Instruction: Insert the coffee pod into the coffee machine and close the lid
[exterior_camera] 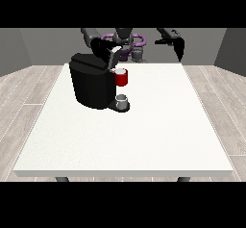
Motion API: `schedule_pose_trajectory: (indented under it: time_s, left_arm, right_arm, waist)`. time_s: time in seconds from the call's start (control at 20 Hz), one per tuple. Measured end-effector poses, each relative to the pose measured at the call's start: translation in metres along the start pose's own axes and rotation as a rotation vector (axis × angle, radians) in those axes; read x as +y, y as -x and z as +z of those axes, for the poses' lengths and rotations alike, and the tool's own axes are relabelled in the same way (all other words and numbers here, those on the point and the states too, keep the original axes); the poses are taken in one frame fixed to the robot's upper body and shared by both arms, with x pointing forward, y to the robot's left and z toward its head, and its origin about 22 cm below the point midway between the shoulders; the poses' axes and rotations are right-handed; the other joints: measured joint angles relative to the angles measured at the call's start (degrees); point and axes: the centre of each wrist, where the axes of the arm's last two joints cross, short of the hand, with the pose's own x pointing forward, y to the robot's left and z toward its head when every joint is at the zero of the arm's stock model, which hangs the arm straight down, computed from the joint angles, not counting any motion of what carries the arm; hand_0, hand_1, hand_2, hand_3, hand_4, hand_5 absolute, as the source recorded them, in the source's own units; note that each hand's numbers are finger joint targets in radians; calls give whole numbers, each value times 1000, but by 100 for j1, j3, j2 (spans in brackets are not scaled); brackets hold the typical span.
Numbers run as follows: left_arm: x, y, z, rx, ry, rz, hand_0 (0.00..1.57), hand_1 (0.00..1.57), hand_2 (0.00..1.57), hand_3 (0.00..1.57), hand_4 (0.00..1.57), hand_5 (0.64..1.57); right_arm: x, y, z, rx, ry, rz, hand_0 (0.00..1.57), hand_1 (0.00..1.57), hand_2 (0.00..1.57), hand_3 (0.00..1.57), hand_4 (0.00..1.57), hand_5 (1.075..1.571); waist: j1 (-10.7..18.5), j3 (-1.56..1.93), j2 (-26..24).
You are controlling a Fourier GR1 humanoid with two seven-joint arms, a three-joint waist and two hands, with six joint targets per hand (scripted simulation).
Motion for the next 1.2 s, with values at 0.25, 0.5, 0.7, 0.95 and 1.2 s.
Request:
schedule_pose_trajectory:
  time_s: [0.25,0.5,0.7,0.95,1.2]
  left_arm:
    - [1,3,0,6,-1,-5,0,0,0,0,156,1571]
    - [10,1,0,8,0,0,0,0,0,0,154,1571]
    - [11,9,5,9,-7,-1,0,0,0,0,121,1571]
    - [5,12,8,17,-17,4,0,0,0,0,165,1571]
    - [-3,26,19,25,-37,25,0,0,0,0,192,1571]
  right_arm:
    - [12,-15,-12,-14,-29,55,0,0,0,0,124,1571]
    - [22,-22,-19,-27,-40,77,0,0,0,0,73,1571]
    - [36,-24,-18,-48,-71,64,0,0,0,0,67,1571]
    - [57,-11,-4,-78,-143,-8,0,0,0,0,275,1571]
    - [68,25,33,-57,-129,-134,0,0,0,0,157,1571]
  waist:
    - [34,1,-13]
    - [70,2,-40]
    - [-19,1,-127]
    - [-169,3,-427]
    - [-413,3,-742]
